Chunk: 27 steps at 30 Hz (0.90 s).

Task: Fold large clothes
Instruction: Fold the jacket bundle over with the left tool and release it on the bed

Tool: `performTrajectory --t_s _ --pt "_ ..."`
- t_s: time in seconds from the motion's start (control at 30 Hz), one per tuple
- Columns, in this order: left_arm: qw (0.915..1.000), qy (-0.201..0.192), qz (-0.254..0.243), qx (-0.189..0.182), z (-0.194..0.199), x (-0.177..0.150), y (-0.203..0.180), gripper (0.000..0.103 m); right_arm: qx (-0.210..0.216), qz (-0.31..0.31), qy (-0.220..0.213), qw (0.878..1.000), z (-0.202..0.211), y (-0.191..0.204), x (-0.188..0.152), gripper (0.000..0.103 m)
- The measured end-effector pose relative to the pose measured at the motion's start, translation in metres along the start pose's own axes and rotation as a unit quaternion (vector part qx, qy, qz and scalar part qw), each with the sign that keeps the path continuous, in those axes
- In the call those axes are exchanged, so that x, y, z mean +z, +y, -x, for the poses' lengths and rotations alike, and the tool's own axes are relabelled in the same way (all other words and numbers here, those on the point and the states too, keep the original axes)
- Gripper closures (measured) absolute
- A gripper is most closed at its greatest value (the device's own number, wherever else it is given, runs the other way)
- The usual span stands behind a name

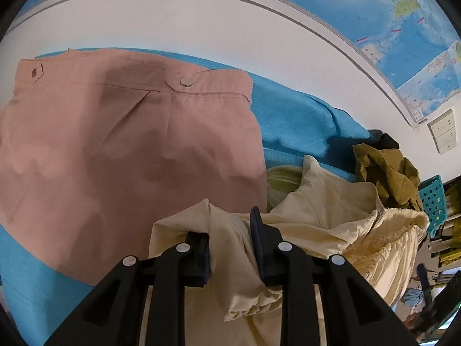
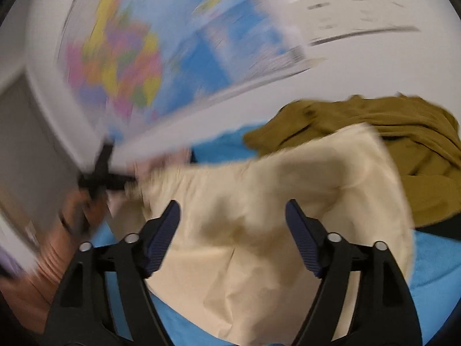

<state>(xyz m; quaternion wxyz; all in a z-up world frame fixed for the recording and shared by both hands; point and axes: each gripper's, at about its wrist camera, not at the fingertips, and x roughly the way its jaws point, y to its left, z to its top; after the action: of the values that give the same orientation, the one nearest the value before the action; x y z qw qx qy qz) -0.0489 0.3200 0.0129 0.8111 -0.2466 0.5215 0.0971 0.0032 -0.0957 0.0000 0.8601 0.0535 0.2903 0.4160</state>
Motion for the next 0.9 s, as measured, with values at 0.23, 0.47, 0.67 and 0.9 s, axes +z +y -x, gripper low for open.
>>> performTrajectory --t_s 0.23,0.47,0.67,0.9 --pt "0.9995 -0.015 -0.011 -0.023 0.009 -0.005 -0.003 0.069 -0.111 0.077 0.04 0.99 -0.068 0.011 -0.006 0.08" --pt "0.988 -0.061 -0.097 -0.104 0.054 -0.031 -0.022 0.036 -0.089 0.041 -0.005 0.995 -0.048 -0.003 0.015 0.101" --pt "0.9645 -0.123 -0.19 -0.135 0.084 -0.062 -0.051 0.028 -0.098 0.04 -0.032 0.994 -0.052 -0.001 0.034 0.101" --pt "0.9719 -0.05 -0.23 0.002 -0.014 -0.076 -0.082 0.046 -0.102 0.01 0.028 0.994 -0.095 -0.022 0.028 0.101"
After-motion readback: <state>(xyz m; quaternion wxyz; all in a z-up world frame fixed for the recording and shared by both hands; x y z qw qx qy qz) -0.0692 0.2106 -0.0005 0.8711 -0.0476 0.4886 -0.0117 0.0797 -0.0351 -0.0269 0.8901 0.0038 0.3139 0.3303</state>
